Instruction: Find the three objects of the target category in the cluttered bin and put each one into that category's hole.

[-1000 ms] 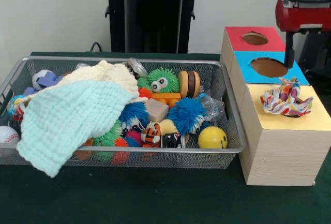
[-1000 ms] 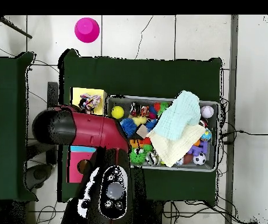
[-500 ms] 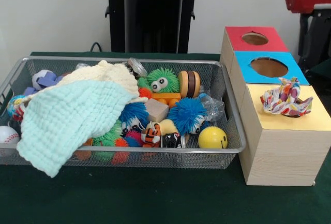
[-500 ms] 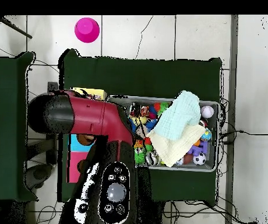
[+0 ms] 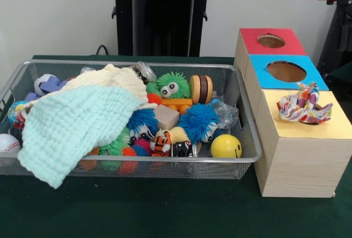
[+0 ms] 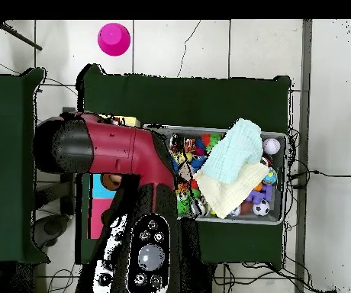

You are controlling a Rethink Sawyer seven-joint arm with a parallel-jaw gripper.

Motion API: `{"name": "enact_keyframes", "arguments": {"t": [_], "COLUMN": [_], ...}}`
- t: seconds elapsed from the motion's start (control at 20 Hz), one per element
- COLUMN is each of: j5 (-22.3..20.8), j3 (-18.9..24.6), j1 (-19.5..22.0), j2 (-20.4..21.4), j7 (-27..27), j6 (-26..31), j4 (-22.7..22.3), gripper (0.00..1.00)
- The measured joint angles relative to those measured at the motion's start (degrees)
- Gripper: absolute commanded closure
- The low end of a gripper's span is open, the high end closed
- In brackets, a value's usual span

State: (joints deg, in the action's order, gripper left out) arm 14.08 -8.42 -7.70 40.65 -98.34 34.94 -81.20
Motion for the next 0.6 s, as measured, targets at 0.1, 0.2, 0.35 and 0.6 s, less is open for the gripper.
{"name": "enact_keyframes", "arguments": {"t": [0.1,0.2,0.35,0.6], "j5": [-0.58,-1.30,-2.57,-5.59], "j3": [0.00,-0.01,-0.01,0.00], "j1": [0.01,0.02,0.02,0.11], "j2": [-0.01,-0.01,-0.01,-0.25], "j7": [0.00,0.00,0.00,0.00], "j6": [0.00,0.00,-0.06,-1.27], "j4": [0.00,0.00,0.00,0.00], "gripper": [1.00,1.00,1.00,1.00]}}
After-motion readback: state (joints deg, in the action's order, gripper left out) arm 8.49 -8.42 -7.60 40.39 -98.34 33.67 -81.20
